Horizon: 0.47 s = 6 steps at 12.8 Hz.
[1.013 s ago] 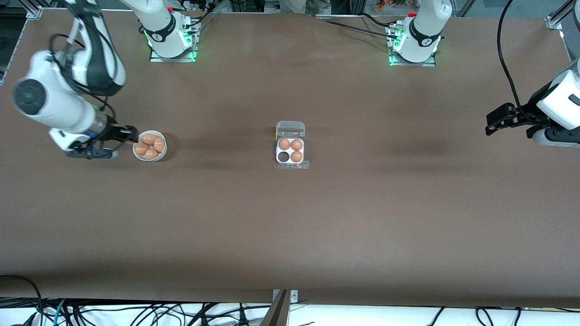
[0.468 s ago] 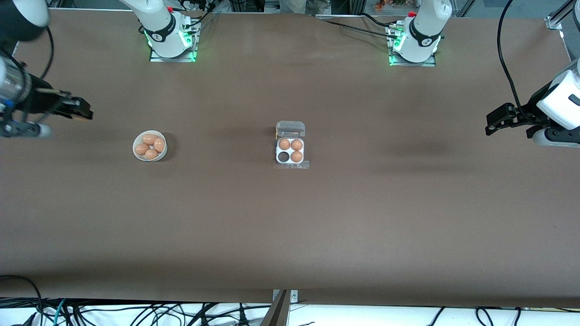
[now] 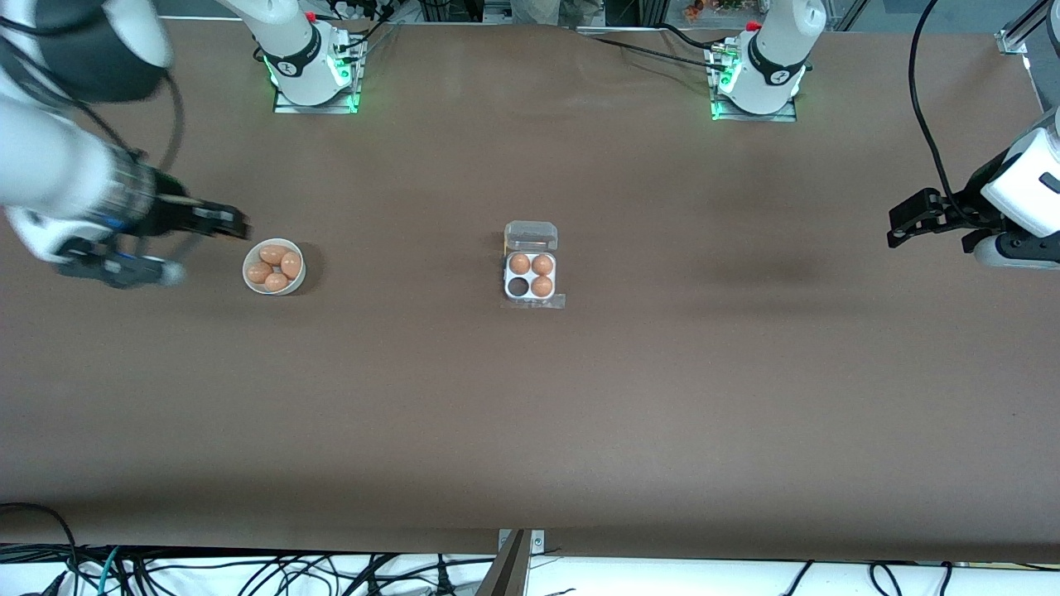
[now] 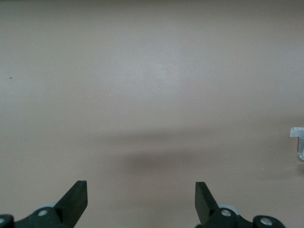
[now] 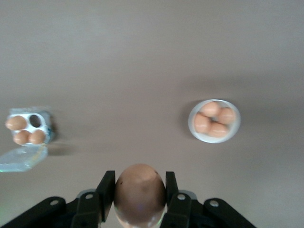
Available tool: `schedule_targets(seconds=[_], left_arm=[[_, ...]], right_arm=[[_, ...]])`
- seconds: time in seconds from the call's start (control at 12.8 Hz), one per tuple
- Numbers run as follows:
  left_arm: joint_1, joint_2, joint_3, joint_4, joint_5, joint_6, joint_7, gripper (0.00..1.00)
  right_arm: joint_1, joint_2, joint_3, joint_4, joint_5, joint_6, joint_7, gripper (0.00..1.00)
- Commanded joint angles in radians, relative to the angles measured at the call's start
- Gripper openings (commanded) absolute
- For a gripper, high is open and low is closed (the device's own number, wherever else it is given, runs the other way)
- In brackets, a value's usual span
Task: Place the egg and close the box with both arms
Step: 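Carry the egg to the clear carton and lower it into the empty slot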
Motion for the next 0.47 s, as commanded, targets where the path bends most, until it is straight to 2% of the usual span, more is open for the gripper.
schedule_targets(seconds=[0.0, 0.23, 0.39], left_arm=[[0.002, 0.008, 0.001, 0.019, -0.005, -0.004, 0.002, 1.0], [0.002, 0.008, 0.001, 0.019, -0.009, -0.005, 0.002, 1.0], [0.002, 0.007, 0.001, 0.019, -0.012, -0.005, 0.004, 1.0]], right_arm=[[0.082, 0.113, 0.036, 0.073, 0.018, 0.079, 0.106, 0.0], [0.2, 0.216, 0.036, 0.088, 0.015, 0.204, 0.195, 0.0], [0.251, 0.29, 0.036, 0.128, 0.016, 0.239, 0.223, 0.0]])
